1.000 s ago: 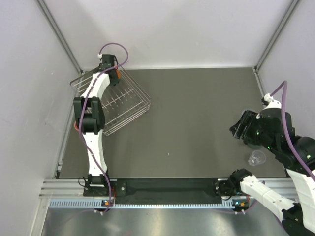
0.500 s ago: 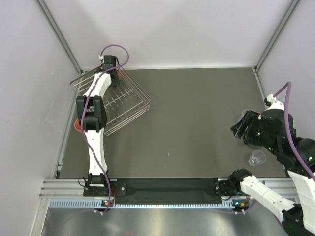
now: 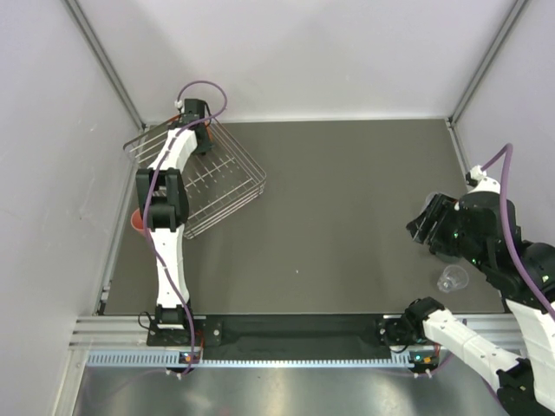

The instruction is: Load the cups into the dish rack

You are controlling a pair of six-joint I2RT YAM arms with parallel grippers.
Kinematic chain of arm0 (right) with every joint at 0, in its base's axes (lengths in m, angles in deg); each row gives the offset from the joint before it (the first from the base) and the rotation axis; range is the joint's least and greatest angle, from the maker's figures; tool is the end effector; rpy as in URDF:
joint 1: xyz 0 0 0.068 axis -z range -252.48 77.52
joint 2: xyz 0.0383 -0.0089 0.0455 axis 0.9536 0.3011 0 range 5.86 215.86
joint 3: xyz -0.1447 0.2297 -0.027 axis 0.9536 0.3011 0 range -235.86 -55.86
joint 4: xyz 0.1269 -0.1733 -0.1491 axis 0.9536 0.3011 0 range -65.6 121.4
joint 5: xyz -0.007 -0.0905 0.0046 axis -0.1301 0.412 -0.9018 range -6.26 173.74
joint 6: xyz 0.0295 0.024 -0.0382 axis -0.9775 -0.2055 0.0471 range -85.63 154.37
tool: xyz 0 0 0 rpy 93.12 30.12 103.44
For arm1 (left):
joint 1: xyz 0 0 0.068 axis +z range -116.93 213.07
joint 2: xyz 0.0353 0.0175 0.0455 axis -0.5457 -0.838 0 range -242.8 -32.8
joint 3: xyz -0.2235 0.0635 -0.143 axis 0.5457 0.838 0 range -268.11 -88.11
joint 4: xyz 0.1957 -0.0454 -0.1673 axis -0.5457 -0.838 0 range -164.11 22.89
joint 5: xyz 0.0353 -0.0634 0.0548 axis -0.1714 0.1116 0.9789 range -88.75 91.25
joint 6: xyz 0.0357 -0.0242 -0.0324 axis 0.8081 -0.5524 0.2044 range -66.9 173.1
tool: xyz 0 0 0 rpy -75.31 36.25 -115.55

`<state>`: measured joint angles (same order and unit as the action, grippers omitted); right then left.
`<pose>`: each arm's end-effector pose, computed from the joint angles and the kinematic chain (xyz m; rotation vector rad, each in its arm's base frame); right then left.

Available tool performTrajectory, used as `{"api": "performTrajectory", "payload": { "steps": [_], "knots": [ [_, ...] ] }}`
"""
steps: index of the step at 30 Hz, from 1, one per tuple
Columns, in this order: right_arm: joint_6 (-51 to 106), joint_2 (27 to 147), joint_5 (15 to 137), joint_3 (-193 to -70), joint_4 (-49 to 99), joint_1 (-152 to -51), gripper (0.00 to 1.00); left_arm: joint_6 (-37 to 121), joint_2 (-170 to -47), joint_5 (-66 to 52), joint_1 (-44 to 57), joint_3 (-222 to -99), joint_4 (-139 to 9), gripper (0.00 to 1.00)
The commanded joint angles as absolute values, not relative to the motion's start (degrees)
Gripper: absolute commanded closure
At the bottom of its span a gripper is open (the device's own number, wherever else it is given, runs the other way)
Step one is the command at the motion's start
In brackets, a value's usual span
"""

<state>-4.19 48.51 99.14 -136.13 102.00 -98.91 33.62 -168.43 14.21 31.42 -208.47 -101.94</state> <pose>0.0635 0.0209 0.4199 0.3793 2.2248 0.3078 0.5307 -0.0073 0.2080 -0.4727 2.3716 0.1086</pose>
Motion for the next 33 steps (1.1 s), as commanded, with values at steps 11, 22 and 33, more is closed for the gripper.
{"api": "performTrajectory", "payload": {
  "steps": [11, 22, 33],
  "knots": [
    [-3.60, 49.72, 100.18, -137.59, 107.02, -98.84, 0.42, 32.36, -166.30, 14.44, 32.63, -210.37, -99.63, 0.39],
    [1.15, 52.26, 99.39, -141.99, 106.84, -98.76, 0.41, 30.08, -156.73, 10.58, 32.63, -207.82, -101.39, 0.34],
    [7.30, 58.85, 91.13, -141.11, 96.21, -98.76, 0.41, 26.04, -130.47, -1.61, 32.63, -184.14, -101.49, 0.36]
  ]
}}
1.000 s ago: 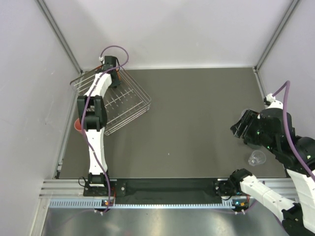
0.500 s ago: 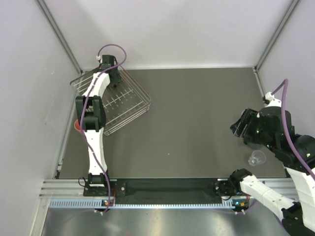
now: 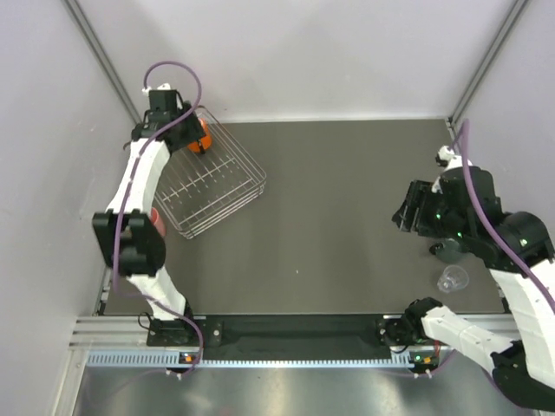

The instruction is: Load the cups into the dish rack

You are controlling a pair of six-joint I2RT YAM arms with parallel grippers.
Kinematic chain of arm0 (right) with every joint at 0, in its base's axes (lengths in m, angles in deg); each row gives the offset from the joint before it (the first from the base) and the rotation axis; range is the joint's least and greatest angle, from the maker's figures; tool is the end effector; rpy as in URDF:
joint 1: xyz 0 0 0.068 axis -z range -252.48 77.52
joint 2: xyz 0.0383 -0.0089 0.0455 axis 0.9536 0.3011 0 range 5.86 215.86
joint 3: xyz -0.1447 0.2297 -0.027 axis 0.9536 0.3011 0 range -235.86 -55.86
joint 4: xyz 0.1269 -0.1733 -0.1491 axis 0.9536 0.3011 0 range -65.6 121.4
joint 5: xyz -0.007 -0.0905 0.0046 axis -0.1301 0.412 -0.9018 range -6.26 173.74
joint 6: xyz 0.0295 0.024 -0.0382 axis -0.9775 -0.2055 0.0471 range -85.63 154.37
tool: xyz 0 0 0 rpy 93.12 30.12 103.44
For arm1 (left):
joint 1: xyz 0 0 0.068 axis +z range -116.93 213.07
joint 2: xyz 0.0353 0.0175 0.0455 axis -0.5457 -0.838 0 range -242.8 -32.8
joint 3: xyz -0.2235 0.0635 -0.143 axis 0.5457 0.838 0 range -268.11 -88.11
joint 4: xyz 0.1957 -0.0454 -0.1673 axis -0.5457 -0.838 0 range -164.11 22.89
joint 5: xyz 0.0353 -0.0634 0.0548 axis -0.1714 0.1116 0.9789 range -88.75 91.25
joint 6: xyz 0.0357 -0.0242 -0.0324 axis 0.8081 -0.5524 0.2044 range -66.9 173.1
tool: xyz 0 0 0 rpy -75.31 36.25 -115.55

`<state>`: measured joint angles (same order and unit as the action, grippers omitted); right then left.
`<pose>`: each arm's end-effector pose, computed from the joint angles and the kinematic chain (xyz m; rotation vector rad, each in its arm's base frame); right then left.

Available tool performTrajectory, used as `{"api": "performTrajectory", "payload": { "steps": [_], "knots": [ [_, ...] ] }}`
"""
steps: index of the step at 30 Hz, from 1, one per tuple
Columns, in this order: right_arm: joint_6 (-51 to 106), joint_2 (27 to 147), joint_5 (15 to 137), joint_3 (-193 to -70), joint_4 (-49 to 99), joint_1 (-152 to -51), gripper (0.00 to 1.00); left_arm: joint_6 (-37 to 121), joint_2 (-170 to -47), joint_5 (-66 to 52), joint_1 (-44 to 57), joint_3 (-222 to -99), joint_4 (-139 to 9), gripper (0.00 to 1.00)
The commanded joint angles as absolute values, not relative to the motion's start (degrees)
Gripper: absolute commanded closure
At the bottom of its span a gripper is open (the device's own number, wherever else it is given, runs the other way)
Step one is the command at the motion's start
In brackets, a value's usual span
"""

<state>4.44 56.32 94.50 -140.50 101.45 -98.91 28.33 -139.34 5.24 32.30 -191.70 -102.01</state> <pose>0.0932 0.0388 0.4303 0.1660 2.3138 0.2851 0.4295 -0.0033 0.3467 -0.5017 2.1776 -0.1661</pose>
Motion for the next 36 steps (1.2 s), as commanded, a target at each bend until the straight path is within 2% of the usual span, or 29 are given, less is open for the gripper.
{"api": "performTrajectory", "payload": {
  "steps": [1, 5, 8, 16, 20, 25, 28, 29, 36],
  "knots": [
    [7.22, 60.51, 90.17, -141.72, 95.42, -98.67, 0.41, 26.21, -125.14, -2.69, 32.63, -182.00, -101.83, 0.36],
    [5.21, 64.22, 86.12, -142.08, 91.21, -98.67, 0.41, 30.15, -112.65, -4.81, 32.63, -176.45, -105.86, 0.35],
    [1.52, 65.62, 84.53, -140.15, 87.70, -98.76, 0.41, 30.08, -102.19, 0.73, 29.83, -172.58, -109.38, 0.32],
    [-7.80, 71.07, 89.97, -139.53, 85.83, -94.81, 0.42, 18.30, -83.79, -19.01, 29.73, -155.62, -109.04, 0.35],
    [-13.42, 73.35, 91.47, -139.70, 86.88, -88.49, 0.42, 19.70, -81.40, -25.19, 29.47, -154.38, -110.35, 0.37],
    [-17.21, 76.43, 95.94, -139.79, 91.27, -81.46, 0.44, 22.86, -80.70, -26.34, 26.75, -156.75, -111.67, 0.36],
    [-19.76, 75.83, 97.97, -138.40, 93.47, -73.12, 0.49, 24.27, -80.61, -27.04, 24.99, -158.25, -112.11, 0.36],
    [-20.46, 75.47, 97.80, -137.86, 93.57, -67.18, 0.51, 24.62, -80.70, -27.22, 24.64, -158.42, -112.20, 0.36],
    [-21.79, 76.34, 94.91, -135.93, 93.21, -51.93, 0.53, 28.40, -78.77, -26.43, 20.69, -158.77, -111.94, 0.30]
  ]
}}
